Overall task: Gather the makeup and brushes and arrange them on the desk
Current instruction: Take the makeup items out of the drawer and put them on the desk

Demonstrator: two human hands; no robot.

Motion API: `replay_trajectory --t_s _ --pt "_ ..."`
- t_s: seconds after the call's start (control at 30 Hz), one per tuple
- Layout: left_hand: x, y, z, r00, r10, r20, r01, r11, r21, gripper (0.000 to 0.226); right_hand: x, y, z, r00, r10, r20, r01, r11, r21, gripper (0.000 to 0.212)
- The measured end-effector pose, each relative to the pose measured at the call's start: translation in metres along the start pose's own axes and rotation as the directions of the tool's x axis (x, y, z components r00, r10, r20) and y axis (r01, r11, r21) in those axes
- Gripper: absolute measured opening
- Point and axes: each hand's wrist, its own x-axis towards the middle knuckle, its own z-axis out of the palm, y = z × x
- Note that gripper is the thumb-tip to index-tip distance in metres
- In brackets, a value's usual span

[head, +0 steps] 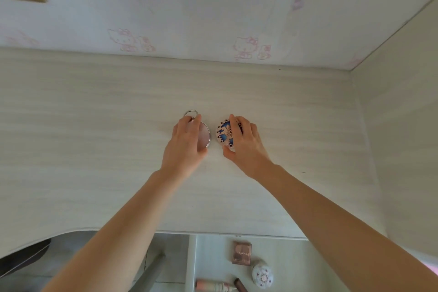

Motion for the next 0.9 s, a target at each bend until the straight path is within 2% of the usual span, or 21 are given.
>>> replay_trajectory --t_s 0.17,0.37,0.53,0.7,0.9 --pt "0.005 0.0 -0.001 0.999 0.001 0.054 -0.003 0.999 0.044 0.075 -0.001 0.003 0.004 0.999 -0.037 0.006 0.037 0.998 -0.051 0.076" --pt "0.013 -0.008 0.008 0.997 0.076 0.008 -0.076 0.996 0.04 0.069 0.009 0.004 0.005 0.997 -0.08 0.009 0.08 0.992 -0.098 0.071" --pt "0.01 -0.018 0.017 0.991 0.137 -0.007 -0.136 0.987 0.08 0.07 0.009 0.002 0.004 0.996 -0.073 0.043 0.078 0.988 -0.132 0.075" --pt "-0.007 -0.017 0.016 0.986 0.159 -0.038 -0.154 0.981 0.117 0.073 -0.007 0.001 -0.005 0.995 -0.045 0.091 0.053 0.995 -0.081 0.082" --pt "-0.062 -0.014 0.021 0.967 0.218 -0.129 -0.211 0.975 0.062 0.056 -0.066 -0.006 -0.016 0.997 -0.022 0.07 0.02 0.999 0.025 0.069"
